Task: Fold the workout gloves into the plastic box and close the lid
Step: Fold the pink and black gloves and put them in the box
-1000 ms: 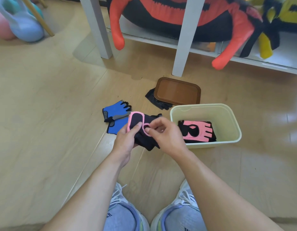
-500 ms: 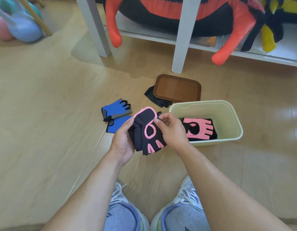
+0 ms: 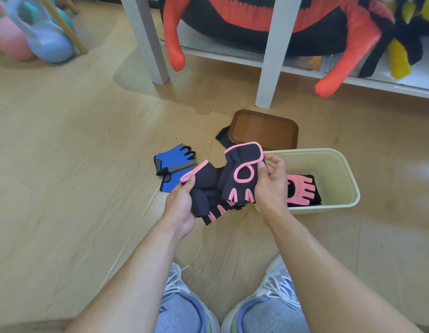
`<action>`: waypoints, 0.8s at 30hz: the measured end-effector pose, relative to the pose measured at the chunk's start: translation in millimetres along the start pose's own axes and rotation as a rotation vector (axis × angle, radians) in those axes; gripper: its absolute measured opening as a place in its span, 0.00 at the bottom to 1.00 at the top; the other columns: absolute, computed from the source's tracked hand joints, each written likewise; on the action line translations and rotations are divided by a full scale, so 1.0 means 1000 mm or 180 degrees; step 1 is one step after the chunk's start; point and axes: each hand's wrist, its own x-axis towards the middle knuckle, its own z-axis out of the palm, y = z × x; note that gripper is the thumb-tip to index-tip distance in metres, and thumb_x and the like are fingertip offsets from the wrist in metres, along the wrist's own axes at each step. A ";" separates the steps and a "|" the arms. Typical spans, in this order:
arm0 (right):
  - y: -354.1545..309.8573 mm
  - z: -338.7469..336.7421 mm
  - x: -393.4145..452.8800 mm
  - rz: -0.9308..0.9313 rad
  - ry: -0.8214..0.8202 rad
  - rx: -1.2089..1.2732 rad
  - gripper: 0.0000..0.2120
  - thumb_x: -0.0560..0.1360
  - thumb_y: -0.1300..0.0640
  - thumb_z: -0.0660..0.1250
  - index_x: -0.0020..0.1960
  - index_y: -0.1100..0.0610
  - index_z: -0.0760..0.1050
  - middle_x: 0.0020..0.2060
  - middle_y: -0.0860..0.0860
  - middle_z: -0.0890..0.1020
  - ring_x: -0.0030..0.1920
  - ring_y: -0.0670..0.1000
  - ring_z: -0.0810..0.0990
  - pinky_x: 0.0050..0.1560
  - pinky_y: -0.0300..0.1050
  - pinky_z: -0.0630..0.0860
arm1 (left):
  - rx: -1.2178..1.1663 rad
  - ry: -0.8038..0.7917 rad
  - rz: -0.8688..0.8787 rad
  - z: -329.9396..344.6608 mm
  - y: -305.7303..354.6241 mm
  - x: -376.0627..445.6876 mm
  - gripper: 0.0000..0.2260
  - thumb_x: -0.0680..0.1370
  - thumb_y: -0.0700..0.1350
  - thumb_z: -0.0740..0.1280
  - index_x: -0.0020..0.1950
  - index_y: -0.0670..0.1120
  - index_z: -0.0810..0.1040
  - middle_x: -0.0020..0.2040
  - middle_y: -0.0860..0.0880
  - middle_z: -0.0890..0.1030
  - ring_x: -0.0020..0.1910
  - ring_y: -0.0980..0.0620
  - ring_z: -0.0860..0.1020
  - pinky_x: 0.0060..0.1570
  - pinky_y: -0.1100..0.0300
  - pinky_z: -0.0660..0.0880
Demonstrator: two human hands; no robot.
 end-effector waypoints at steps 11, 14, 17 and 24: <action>0.001 0.007 -0.016 0.0099 -0.1384 -0.0700 0.06 0.85 0.55 0.61 0.61 0.48 0.73 0.47 0.49 0.88 0.47 0.51 0.88 0.50 0.55 0.84 | 0.0361 -0.0969 -0.0205 0.002 0.000 0.000 0.28 0.81 0.65 0.59 0.67 0.45 0.81 0.61 0.41 0.85 0.60 0.41 0.84 0.62 0.43 0.78; 0.000 0.006 -0.016 0.0036 -0.1388 -0.0681 0.06 0.85 0.57 0.61 0.60 0.48 0.72 0.47 0.48 0.87 0.47 0.49 0.88 0.51 0.54 0.84 | 0.0494 -0.0941 -0.0049 0.003 -0.003 -0.001 0.18 0.79 0.53 0.70 0.65 0.45 0.82 0.58 0.41 0.86 0.54 0.43 0.85 0.56 0.46 0.81; -0.001 0.008 -0.017 0.0030 -0.1393 -0.0685 0.07 0.85 0.59 0.60 0.60 0.50 0.72 0.49 0.49 0.87 0.47 0.50 0.88 0.52 0.54 0.84 | 0.0508 -0.0891 0.0033 0.004 -0.004 -0.001 0.12 0.78 0.45 0.73 0.61 0.46 0.82 0.53 0.43 0.88 0.49 0.45 0.86 0.52 0.48 0.83; -0.001 0.009 -0.019 0.0133 -0.1327 -0.0764 0.13 0.78 0.63 0.64 0.57 0.48 0.71 0.49 0.49 0.86 0.48 0.50 0.87 0.53 0.58 0.83 | 0.1002 -0.0825 0.0463 0.002 -0.012 0.003 0.13 0.77 0.41 0.74 0.61 0.49 0.82 0.55 0.44 0.87 0.54 0.43 0.86 0.55 0.45 0.83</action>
